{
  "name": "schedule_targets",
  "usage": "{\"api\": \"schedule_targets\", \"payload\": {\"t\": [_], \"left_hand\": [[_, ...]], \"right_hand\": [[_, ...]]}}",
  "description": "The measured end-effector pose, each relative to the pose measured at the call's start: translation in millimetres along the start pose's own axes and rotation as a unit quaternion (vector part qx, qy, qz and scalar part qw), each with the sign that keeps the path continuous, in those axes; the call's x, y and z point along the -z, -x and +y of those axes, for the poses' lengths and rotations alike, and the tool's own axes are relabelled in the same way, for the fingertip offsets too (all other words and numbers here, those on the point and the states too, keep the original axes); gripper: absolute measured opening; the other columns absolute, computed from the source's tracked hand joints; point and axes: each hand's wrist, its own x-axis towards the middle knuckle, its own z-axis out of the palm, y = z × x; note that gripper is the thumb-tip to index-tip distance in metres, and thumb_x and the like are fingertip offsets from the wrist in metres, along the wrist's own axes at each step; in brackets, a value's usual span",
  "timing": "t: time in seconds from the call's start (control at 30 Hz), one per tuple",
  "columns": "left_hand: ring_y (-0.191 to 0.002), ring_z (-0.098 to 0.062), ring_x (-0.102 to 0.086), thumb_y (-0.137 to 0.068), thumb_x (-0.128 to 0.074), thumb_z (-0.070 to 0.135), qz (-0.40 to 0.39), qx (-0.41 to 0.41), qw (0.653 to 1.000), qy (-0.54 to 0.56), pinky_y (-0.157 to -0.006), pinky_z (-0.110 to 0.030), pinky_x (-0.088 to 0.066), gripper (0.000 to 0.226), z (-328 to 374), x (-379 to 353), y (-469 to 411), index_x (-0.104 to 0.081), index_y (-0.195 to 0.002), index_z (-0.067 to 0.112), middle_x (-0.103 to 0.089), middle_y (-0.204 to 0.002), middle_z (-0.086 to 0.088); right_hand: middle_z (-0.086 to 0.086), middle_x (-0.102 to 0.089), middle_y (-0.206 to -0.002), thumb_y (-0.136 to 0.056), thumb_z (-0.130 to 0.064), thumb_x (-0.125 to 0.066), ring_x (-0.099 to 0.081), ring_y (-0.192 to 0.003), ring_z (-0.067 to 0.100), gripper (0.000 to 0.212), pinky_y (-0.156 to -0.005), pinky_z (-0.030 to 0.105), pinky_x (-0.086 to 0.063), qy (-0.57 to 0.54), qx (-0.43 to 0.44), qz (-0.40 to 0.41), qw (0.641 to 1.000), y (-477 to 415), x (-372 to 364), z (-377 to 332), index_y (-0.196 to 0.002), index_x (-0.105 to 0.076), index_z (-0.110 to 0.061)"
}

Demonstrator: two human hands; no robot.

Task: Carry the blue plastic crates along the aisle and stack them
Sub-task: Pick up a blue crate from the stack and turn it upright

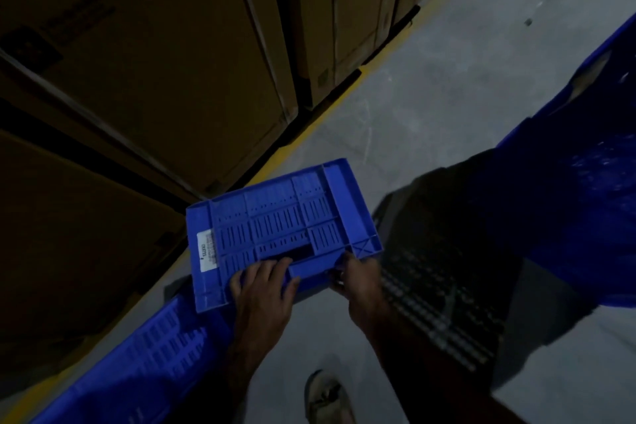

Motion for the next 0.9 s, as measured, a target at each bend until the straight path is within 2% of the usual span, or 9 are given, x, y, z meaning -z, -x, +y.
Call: {"api": "schedule_targets", "payload": {"t": [0.1, 0.2, 0.27, 0.37, 0.5, 0.67, 0.8, 0.9], "left_hand": [[-0.095, -0.021, -0.064, -0.095, -0.017, 0.06, -0.016, -0.021, 1.0, 0.01, -0.095, -0.042, -0.03, 0.064, -0.5, -0.7, -6.9, -0.064, -0.115, 0.021, -0.069, -0.098, 0.004], [-0.092, -0.021, -0.065, -0.092, -0.03, 0.055, -0.027, -0.026, 0.999, 0.007, -0.094, -0.051, -0.04, 0.053, 0.7, 1.9, -8.4, -0.065, -0.113, 0.021, -0.07, -0.095, 0.004], [-0.093, -0.023, -0.065, -0.09, -0.032, 0.054, -0.04, -0.03, 0.999, 0.011, -0.093, -0.053, -0.04, 0.051, 1.1, 3.2, -8.5, -0.065, -0.112, 0.021, -0.07, -0.095, 0.003], [-0.098, -0.023, -0.063, -0.088, -0.03, 0.056, -0.056, -0.037, 0.997, 0.032, -0.098, -0.048, -0.029, 0.054, 4.5, 3.4, -3.4, -0.064, -0.114, 0.023, -0.068, -0.098, 0.002], [-0.094, -0.021, -0.063, -0.088, -0.034, 0.056, -0.066, -0.074, 0.994, 0.041, -0.092, -0.038, -0.022, 0.05, 17.8, 0.6, 7.0, -0.063, -0.113, 0.025, -0.068, -0.094, 0.004], [-0.089, -0.021, -0.064, -0.087, -0.036, 0.056, -0.087, -0.118, 0.987, 0.066, -0.089, -0.037, -0.021, 0.047, 56.0, 0.2, 23.8, -0.065, -0.109, 0.026, -0.067, -0.09, 0.005], [-0.092, -0.021, -0.064, -0.086, -0.033, 0.059, -0.104, -0.145, 0.98, 0.09, -0.087, -0.035, -0.019, 0.052, 93.3, 3.4, 40.6, -0.067, -0.111, 0.027, -0.069, -0.092, 0.005], [-0.106, -0.018, -0.058, -0.084, -0.024, 0.064, -0.131, -0.162, 0.973, 0.104, -0.094, -0.034, -0.015, 0.063, 117.4, 5.0, 57.9, -0.062, -0.121, 0.029, -0.066, -0.106, 0.006]], "right_hand": [[0.01, -0.069, -0.089, -0.092, -0.01, -0.046, -0.065, -0.076, 0.024, 0.019, -0.06, 0.031, -0.054, -0.027, 0.015, 0.001, 1.0, -2.2, -1.7, 0.7, -0.092, -0.064, -0.013], [0.011, -0.071, -0.097, -0.089, -0.009, -0.05, -0.067, -0.083, 0.025, 0.021, -0.049, 0.021, -0.051, -0.054, 0.017, 0.0, 0.998, -2.7, -2.2, 2.8, -0.103, -0.065, -0.01], [0.011, -0.071, -0.1, -0.089, -0.009, -0.05, -0.068, -0.089, 0.027, 0.022, -0.05, 0.02, -0.051, -0.059, 0.02, 0.0, 0.998, -3.9, -1.7, 5.6, -0.104, -0.065, -0.009], [0.01, -0.072, -0.101, -0.089, -0.011, -0.049, -0.068, -0.093, 0.026, 0.022, -0.055, 0.023, -0.054, -0.056, 0.033, -0.002, 0.998, -1.6, 6.8, 12.1, -0.103, -0.066, -0.011], [0.009, -0.071, -0.099, -0.092, -0.011, -0.046, -0.068, -0.091, 0.026, 0.021, -0.069, 0.033, -0.058, -0.048, 0.046, 0.027, 0.997, 3.1, 31.6, 22.1, -0.102, -0.065, -0.01], [0.011, -0.067, -0.078, -0.087, -0.004, -0.048, -0.063, -0.067, 0.023, 0.017, -0.052, 0.029, -0.05, -0.061, 0.03, 0.097, 0.993, 12.8, 79.0, 32.3, -0.091, -0.064, 0.001], [0.012, -0.063, -0.077, -0.085, -0.003, -0.048, -0.061, -0.07, 0.029, 0.012, -0.058, 0.033, -0.047, -0.067, 0.035, 0.153, 0.985, 27.4, 122.0, 35.9, -0.084, -0.06, -0.006], [0.014, -0.066, -0.082, -0.084, -0.003, -0.048, -0.063, -0.074, 0.031, 0.014, -0.062, 0.037, -0.052, -0.088, 0.032, 0.176, 0.98, 38.5, 153.0, 46.4, -0.086, -0.062, -0.006]]}}
